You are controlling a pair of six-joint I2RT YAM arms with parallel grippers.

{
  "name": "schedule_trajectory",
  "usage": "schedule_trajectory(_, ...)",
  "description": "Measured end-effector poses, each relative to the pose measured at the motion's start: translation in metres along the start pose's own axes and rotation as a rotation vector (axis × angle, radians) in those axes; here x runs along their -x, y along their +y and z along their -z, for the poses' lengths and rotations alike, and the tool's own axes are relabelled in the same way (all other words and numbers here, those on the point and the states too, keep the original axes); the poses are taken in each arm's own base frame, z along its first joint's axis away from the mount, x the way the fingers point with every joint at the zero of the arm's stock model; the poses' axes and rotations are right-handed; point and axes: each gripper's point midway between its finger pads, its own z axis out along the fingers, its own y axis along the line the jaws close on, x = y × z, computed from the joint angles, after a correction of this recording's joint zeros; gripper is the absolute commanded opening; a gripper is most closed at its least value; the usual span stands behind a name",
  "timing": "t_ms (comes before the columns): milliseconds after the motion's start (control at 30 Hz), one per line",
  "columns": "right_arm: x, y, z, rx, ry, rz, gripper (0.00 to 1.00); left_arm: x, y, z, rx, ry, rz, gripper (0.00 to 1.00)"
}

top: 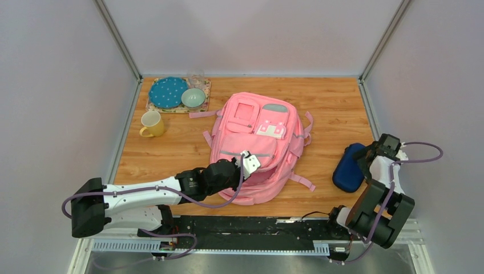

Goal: Pack the student bag
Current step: Pick up the stationery from the center of the board.

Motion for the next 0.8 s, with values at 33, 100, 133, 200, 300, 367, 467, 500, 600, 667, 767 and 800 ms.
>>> schedule_trajectory(33,0.000,0.005,-0.002,0.022,0.005,0.004,0.96,0.000,0.000,0.000,-0.001,0.000,0.002,0.00)
schedule_trajectory(100,-0.001,0.015,-0.004,0.073,0.016,0.011,0.96,0.000,0.000,0.000,-0.001,0.000,0.004,0.00)
schedule_trajectory(133,-0.002,0.019,-0.006,0.094,0.025,0.013,0.96,0.000,0.000,0.000,-0.002,0.000,0.005,0.00)
schedule_trajectory(200,-0.004,0.028,-0.008,0.138,0.041,0.018,0.96,0.000,0.000,0.000,-0.001,0.001,0.009,0.00)
schedule_trajectory(300,-0.008,0.040,-0.009,0.197,0.061,0.033,0.93,0.000,-0.001,0.000,-0.003,0.001,0.011,0.00)
schedule_trajectory(367,-0.015,0.050,-0.009,0.248,0.081,0.051,0.91,-0.001,-0.001,0.000,-0.004,0.003,0.012,0.00)
schedule_trajectory(467,-0.029,0.064,-0.007,0.333,0.124,0.086,0.88,-0.002,-0.001,-0.001,-0.008,0.006,0.013,0.00)
schedule_trajectory(500,-0.034,0.069,-0.006,0.362,0.141,0.101,0.87,-0.002,-0.001,-0.001,-0.009,0.007,0.013,0.00)
schedule_trajectory(600,-0.048,0.083,-0.001,0.438,0.180,0.156,0.87,-0.002,-0.002,-0.001,-0.010,0.009,0.014,0.00)
schedule_trajectory(667,-0.061,0.093,0.004,0.481,0.207,0.208,0.87,-0.003,-0.002,-0.001,-0.010,0.009,0.015,0.00)
schedule_trajectory(767,-0.082,0.108,0.013,0.540,0.248,0.288,0.86,-0.003,-0.002,-0.001,-0.012,0.010,0.015,0.00)
schedule_trajectory(800,-0.089,0.113,0.016,0.560,0.260,0.317,0.85,-0.003,-0.002,-0.001,-0.012,0.010,0.015,0.00)
